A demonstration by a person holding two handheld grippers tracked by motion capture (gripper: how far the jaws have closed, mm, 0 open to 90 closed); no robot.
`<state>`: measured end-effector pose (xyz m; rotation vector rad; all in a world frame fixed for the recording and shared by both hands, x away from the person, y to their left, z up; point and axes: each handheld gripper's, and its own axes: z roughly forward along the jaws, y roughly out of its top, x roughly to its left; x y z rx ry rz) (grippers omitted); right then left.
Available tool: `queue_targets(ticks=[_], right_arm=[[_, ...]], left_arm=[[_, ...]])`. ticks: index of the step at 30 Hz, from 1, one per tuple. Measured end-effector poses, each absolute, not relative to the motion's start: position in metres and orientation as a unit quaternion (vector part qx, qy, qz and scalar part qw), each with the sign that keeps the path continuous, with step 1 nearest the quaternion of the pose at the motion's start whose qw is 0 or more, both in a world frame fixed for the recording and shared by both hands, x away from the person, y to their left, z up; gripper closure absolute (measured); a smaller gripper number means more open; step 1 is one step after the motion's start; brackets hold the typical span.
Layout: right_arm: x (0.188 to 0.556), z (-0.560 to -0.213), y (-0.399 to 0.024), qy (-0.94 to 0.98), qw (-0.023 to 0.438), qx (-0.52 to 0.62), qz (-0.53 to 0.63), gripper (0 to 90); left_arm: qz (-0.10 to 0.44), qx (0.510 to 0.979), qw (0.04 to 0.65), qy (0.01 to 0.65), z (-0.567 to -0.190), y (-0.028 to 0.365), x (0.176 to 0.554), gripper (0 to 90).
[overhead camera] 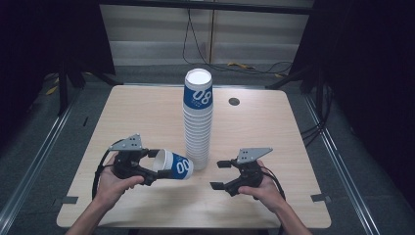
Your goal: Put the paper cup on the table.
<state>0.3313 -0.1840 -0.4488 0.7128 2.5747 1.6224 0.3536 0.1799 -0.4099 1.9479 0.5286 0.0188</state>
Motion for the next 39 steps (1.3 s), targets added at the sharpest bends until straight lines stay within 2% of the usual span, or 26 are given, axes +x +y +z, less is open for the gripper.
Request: queue_targets(ticks=[7, 17, 21, 28, 39], right_arm=[[0.332, -0.449, -0.188, 0.825, 0.015, 0.235, 0.514, 18.0], [0.336, -0.454, -0.197, 0.828, 0.033, 0.252, 0.5, 17.2], [0.336, -0.453, -0.2, 0.828, 0.036, 0.256, 0.497, 17.1], [0.34, -0.452, -0.2, 0.829, 0.037, 0.26, 0.494, 17.4], [0.343, -0.453, -0.2, 0.833, 0.029, 0.264, 0.485, 18.8]], left_arm=[[0.036, 0.823, 0.509, 0.251, -0.403, 0.194, 0.359, 18.1], [0.11, 0.84, 0.454, 0.278, -0.395, 0.206, 0.375, 18.2], [0.104, 0.844, 0.432, 0.301, -0.394, 0.212, 0.387, 17.9], [0.134, 0.863, 0.37, 0.319, -0.396, 0.217, 0.395, 17.6], [0.109, 0.886, 0.285, 0.349, -0.401, 0.218, 0.428, 17.4]])
